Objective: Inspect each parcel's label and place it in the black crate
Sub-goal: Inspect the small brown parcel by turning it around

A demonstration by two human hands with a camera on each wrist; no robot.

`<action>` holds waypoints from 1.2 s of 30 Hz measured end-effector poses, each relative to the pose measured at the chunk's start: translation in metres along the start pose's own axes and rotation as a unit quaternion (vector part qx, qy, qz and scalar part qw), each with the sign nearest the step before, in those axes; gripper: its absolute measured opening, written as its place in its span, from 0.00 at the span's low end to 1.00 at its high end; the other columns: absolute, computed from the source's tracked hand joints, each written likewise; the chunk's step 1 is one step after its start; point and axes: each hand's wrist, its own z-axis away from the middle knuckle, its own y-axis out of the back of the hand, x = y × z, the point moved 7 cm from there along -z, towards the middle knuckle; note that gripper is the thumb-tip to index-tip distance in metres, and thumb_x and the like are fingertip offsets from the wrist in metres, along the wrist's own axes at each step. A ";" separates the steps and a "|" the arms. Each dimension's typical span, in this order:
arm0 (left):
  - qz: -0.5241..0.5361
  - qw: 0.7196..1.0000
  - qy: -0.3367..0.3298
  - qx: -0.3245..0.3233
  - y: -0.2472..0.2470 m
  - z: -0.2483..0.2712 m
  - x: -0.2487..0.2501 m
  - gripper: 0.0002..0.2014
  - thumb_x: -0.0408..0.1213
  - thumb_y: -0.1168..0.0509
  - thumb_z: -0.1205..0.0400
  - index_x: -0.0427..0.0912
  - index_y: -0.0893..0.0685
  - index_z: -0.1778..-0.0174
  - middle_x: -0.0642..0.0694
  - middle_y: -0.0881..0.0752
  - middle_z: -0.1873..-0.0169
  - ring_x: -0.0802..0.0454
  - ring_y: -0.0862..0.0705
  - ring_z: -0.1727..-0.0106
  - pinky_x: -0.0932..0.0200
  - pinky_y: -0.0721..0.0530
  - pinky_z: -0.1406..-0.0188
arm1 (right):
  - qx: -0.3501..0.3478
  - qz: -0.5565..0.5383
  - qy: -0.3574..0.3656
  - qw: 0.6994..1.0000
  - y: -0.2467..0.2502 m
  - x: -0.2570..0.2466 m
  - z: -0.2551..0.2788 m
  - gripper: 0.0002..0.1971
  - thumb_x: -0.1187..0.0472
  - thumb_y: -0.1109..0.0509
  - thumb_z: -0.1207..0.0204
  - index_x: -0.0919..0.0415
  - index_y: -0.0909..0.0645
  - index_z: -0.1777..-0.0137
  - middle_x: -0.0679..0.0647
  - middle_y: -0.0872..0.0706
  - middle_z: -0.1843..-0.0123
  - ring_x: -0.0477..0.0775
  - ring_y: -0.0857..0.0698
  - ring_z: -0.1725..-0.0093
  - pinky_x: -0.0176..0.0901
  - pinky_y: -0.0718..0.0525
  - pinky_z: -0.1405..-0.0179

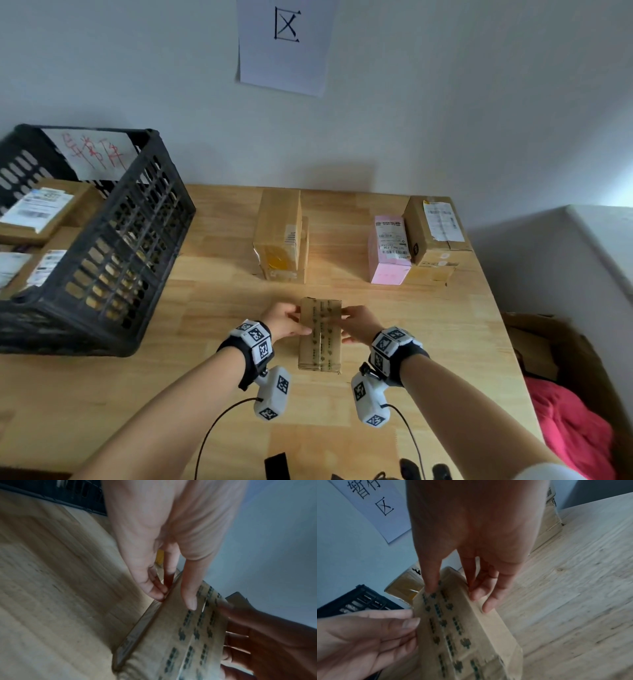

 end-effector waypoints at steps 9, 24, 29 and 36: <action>-0.024 0.997 0.075 -0.027 -0.024 -0.012 -0.025 0.40 0.31 0.20 0.33 0.37 0.29 0.24 0.37 0.18 0.35 0.40 0.20 0.34 0.42 0.21 0.34 | -0.043 0.087 -0.050 0.994 -0.017 0.030 -0.010 0.25 0.51 0.26 0.26 0.62 0.21 0.32 0.58 0.12 0.45 0.55 0.11 0.47 0.48 0.11 0.47; -0.006 0.996 0.067 -0.063 -0.026 -0.025 -0.030 0.19 0.26 0.25 0.28 0.36 0.17 0.41 0.39 0.14 0.41 0.42 0.19 0.35 0.44 0.23 0.31 | -0.076 0.133 -0.062 0.986 -0.018 0.025 -0.021 0.26 0.50 0.25 0.26 0.64 0.21 0.33 0.61 0.11 0.44 0.56 0.11 0.46 0.52 0.11 0.46; 0.042 0.996 0.067 -0.052 -0.021 -0.018 -0.037 0.31 0.28 0.27 0.25 0.36 0.28 0.25 0.39 0.19 0.33 0.45 0.21 0.35 0.54 0.24 0.38 | -0.033 0.112 -0.037 0.993 -0.024 0.035 -0.001 0.30 0.41 0.31 0.25 0.53 0.28 0.25 0.55 0.14 0.42 0.53 0.11 0.50 0.45 0.10 0.55; 0.066 0.993 0.101 0.014 0.003 -0.008 -0.055 0.28 0.20 0.41 0.18 0.42 0.31 0.22 0.39 0.25 0.28 0.38 0.25 0.31 0.45 0.22 0.35 | -0.015 0.147 0.037 0.988 -0.014 0.013 0.021 0.18 0.53 0.44 0.15 0.52 0.21 0.31 0.58 0.13 0.44 0.52 0.19 0.56 0.42 0.19 0.59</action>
